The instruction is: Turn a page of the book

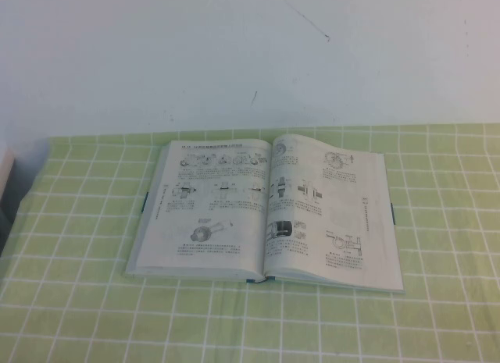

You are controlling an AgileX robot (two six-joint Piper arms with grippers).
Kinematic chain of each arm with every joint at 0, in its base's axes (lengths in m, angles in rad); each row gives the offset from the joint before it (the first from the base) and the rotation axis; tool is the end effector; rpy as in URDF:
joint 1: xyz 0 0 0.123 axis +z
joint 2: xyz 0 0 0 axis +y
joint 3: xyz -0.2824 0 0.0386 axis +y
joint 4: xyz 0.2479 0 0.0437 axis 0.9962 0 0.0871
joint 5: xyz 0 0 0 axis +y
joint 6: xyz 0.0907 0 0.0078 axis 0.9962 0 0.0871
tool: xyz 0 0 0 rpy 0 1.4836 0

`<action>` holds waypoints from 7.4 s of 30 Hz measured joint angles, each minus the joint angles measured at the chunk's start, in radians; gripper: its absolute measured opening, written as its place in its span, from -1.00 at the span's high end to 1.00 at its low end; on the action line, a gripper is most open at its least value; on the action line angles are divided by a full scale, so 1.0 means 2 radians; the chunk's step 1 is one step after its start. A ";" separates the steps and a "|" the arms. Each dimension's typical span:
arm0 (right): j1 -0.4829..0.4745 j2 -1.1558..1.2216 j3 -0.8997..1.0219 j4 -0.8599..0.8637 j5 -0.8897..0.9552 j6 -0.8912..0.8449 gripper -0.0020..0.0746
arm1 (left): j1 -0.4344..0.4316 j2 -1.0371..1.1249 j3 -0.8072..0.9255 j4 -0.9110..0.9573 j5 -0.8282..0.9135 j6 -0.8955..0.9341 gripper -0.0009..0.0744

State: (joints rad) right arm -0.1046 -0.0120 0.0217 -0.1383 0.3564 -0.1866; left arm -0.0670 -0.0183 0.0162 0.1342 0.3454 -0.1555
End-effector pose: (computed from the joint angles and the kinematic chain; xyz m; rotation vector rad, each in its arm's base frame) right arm 0.0522 -0.0099 0.1746 -0.1628 1.8526 -0.3375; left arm 0.0529 0.0006 0.1777 0.0025 1.8238 -0.0266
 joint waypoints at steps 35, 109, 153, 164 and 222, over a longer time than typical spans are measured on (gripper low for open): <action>0.000 0.000 0.000 0.000 0.000 0.000 0.95 | 0.000 0.000 0.000 0.000 0.000 0.001 0.98; 0.000 0.000 0.000 0.000 0.000 0.000 0.95 | 0.000 0.000 0.000 0.000 0.000 0.000 0.99; 0.000 0.000 0.004 0.082 -0.125 0.000 0.95 | 0.000 0.000 0.004 -0.001 -0.049 0.002 0.99; 0.000 0.000 0.004 0.105 -0.302 0.029 0.95 | 0.000 0.000 0.004 0.010 -0.287 0.002 0.99; 0.000 0.491 -0.360 0.351 0.175 -0.212 0.90 | -0.003 0.560 -0.408 -0.557 0.099 0.479 0.99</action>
State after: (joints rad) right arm -0.1046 0.9707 -0.6977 0.5640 0.7063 -0.6106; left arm -0.0731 1.1014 -0.7992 -0.9791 0.5436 0.8025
